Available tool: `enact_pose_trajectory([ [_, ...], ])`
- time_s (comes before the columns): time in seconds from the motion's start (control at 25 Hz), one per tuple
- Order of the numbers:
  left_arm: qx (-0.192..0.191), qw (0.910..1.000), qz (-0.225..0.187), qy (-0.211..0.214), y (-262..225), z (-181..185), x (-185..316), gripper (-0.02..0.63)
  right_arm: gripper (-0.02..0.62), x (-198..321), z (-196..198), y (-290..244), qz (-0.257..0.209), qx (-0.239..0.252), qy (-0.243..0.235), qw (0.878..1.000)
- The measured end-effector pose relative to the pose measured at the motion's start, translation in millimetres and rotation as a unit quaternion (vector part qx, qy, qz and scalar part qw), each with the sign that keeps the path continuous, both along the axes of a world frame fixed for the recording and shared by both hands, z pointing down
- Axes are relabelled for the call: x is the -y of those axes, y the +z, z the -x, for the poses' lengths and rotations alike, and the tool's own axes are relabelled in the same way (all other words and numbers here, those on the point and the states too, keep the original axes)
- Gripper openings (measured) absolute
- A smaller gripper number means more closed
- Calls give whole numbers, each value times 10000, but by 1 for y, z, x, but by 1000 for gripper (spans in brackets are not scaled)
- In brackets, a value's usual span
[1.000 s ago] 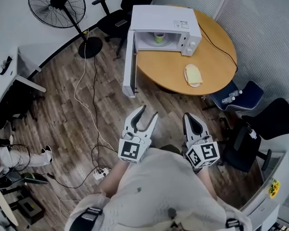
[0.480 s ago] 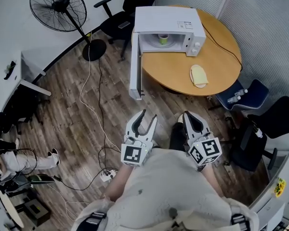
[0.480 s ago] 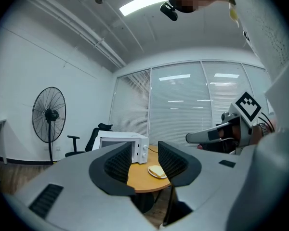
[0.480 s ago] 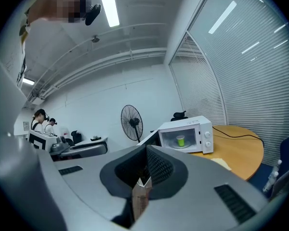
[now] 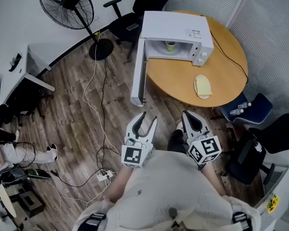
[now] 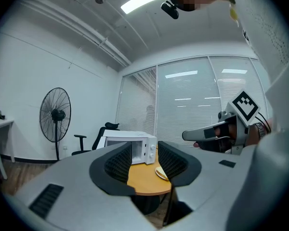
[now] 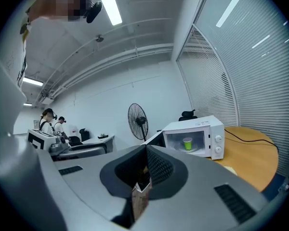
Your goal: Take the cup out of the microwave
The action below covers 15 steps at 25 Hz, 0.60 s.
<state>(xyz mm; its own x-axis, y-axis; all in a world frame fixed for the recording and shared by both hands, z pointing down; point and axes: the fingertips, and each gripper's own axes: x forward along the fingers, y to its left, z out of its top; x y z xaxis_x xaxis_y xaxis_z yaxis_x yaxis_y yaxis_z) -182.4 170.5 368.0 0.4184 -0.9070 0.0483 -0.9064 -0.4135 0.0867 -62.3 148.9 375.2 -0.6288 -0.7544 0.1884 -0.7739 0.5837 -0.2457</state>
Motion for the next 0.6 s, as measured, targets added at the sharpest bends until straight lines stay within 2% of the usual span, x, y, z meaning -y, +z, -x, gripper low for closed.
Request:
enact_pose_trajectory([
  [0.24, 140, 9996, 101, -215, 9, -9, 35, 187, 9, 48, -10, 4, 74, 0, -199, 9998],
  [0.6, 26, 9991, 86, -407, 7, -30, 98, 187, 9, 121, -18, 3, 49, 53, -453, 9989],
])
